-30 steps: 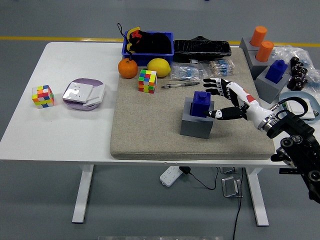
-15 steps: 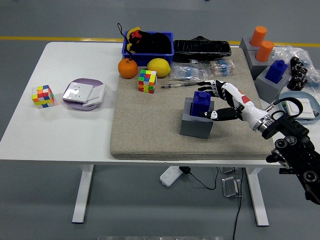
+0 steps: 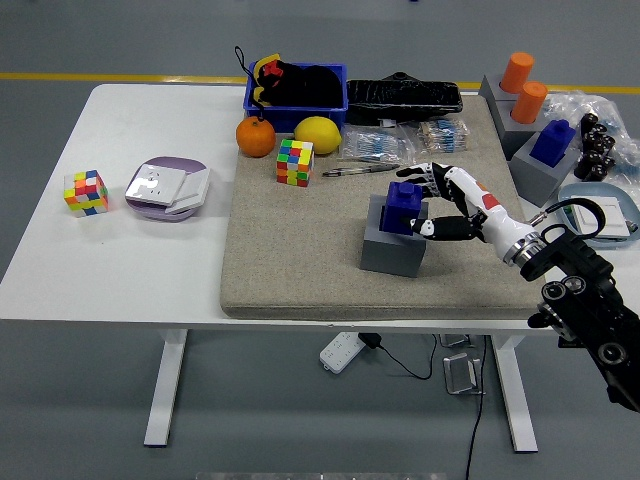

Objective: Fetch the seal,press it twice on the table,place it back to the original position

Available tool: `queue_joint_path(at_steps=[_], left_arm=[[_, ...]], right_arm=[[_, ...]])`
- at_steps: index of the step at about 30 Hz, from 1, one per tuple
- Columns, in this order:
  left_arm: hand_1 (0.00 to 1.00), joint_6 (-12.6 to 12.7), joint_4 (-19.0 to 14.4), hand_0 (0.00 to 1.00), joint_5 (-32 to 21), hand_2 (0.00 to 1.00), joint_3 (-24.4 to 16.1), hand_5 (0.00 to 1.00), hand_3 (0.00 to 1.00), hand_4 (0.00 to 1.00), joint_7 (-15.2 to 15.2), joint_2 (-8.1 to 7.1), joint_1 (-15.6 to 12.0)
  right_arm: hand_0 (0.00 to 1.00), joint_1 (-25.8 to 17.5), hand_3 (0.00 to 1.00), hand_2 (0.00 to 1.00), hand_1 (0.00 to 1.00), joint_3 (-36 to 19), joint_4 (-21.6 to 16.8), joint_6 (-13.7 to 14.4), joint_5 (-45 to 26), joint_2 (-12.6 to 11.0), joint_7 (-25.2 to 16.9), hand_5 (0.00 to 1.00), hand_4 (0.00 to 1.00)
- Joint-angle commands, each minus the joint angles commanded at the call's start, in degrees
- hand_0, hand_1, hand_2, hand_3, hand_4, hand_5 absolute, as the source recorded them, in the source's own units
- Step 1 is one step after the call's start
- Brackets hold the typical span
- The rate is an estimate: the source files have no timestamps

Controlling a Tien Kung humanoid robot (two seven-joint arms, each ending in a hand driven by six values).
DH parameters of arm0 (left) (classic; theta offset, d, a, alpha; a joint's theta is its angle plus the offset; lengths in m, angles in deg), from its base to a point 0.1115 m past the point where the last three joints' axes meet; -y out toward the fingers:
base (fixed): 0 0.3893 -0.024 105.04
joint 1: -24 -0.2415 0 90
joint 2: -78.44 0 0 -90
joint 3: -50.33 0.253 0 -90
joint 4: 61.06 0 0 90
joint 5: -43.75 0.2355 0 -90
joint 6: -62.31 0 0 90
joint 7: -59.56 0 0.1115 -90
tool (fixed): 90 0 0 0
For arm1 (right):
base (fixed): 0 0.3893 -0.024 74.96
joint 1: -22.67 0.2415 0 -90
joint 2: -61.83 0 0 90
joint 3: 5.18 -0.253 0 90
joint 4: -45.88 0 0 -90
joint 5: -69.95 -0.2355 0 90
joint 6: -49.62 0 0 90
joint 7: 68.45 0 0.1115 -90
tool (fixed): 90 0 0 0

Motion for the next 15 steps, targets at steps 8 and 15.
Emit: queue_joint_path(at_steps=[8,15], left_arm=[[0.817,-0.02,0.02,0.817,0.02,0.788,-0.06,0.421,0.837,0.804,0.0,0.12,0.05],[0.816,-0.03,0.05,0.816,0.0,0.788,-0.23,0.421,0.836,0.803,-0.02,0.24,-0.05]], right_arm=[[0.495,0.04,0.453,0.404,0.401,-0.22,-0.09,1.79,-0.39,0.02,-1.07,0.002,0.627],[0.467,-0.28,0.393,0.374,0.361,-0.25,-0.67,2.12,-0.95,-0.14,-1.42,0.002,0.594]])
